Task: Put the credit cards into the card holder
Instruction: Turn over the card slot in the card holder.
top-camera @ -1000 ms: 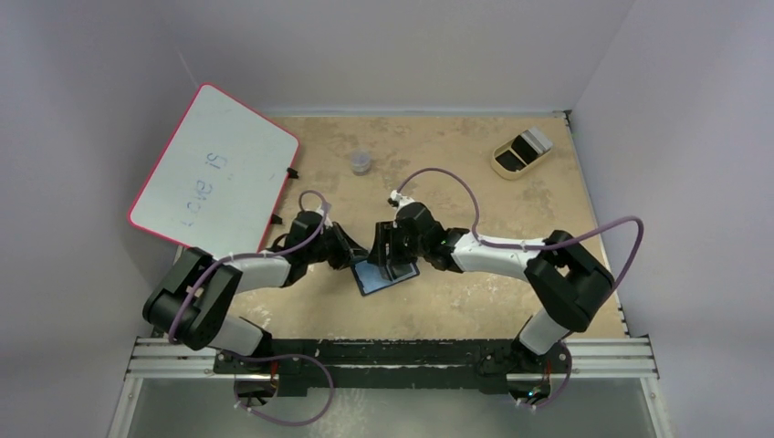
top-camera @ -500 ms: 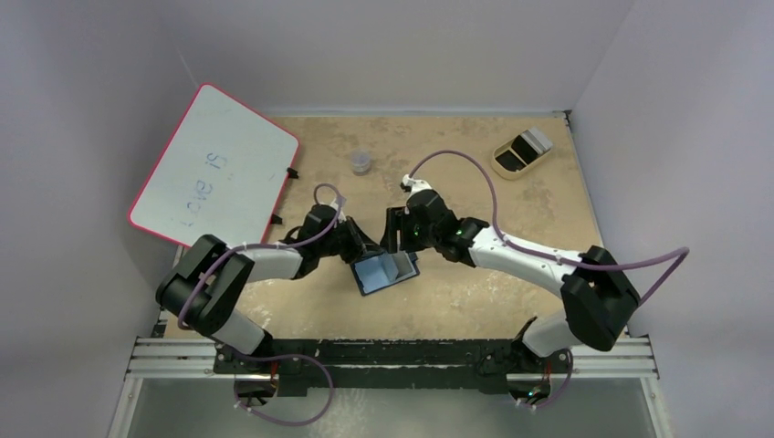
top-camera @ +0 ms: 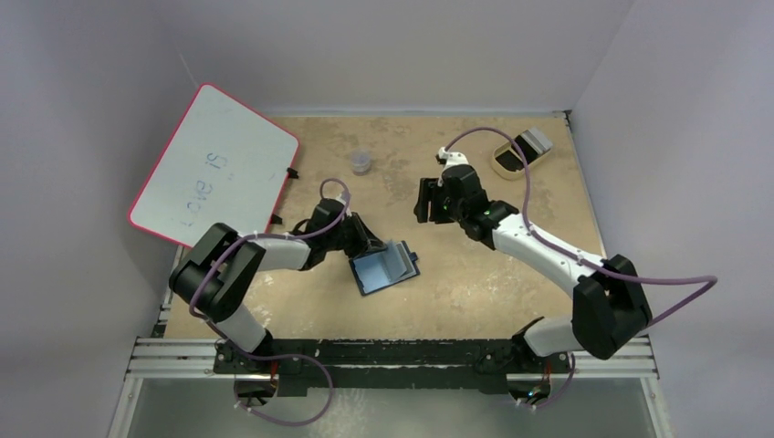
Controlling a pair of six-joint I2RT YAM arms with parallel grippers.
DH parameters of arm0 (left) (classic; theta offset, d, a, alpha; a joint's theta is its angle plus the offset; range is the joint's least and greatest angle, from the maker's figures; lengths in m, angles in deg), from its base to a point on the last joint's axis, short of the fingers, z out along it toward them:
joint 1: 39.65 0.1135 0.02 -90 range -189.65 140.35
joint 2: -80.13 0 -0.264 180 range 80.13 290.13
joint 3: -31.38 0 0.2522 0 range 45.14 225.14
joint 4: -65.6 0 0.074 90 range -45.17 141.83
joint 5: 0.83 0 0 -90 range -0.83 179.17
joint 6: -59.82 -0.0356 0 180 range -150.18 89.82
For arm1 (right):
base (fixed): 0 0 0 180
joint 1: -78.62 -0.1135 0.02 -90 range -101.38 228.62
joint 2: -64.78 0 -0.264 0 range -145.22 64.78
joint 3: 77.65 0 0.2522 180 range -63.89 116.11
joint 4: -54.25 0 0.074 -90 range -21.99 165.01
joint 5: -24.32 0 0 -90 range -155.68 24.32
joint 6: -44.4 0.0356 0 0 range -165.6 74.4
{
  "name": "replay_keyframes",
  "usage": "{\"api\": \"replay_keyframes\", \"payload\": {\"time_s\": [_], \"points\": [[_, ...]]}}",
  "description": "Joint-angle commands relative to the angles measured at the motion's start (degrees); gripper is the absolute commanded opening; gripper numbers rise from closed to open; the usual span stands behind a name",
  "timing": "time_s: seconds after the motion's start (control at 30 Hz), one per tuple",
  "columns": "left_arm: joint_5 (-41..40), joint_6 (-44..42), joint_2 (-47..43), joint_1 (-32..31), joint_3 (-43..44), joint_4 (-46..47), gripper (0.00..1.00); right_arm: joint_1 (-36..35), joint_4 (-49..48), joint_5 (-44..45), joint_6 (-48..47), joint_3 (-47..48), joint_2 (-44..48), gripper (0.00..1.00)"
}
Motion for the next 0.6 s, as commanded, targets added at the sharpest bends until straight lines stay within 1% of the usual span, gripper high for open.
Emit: {"api": "replay_keyframes", "payload": {"time_s": [0.0,0.13,0.23,0.4,0.5,0.57], "points": [[-2.1,-1.4,0.0,-0.8,1.6,1.1,0.09,1.3,-0.6,0.8,-4.2,3.9,2.7,0.65],[-3.1,-3.6,-0.3,-0.9,2.6,-2.2,0.10,3.5,0.9,0.2,-5.2,5.3,0.3,0.64],[-1.9,-3.5,0.4,-1.2,3.7,-1.3,0.10,4.4,0.6,-0.3,-6.5,6.0,-0.2,0.64],[-3.3,-4.8,3.0,-3.0,6.2,-2.8,0.11,5.8,0.1,-1.4,-7.2,7.0,-0.1,0.64],[-2.3,-4.8,6.4,-3.7,6.6,-0.7,0.11,6.8,0.1,-1.1,-7.8,7.2,-0.7,0.64],[-2.6,-3.8,6.9,-3.8,5.7,1.6,0.11,7.3,0.6,-1.1,-8.4,7.5,-1.3,0.64]]}}
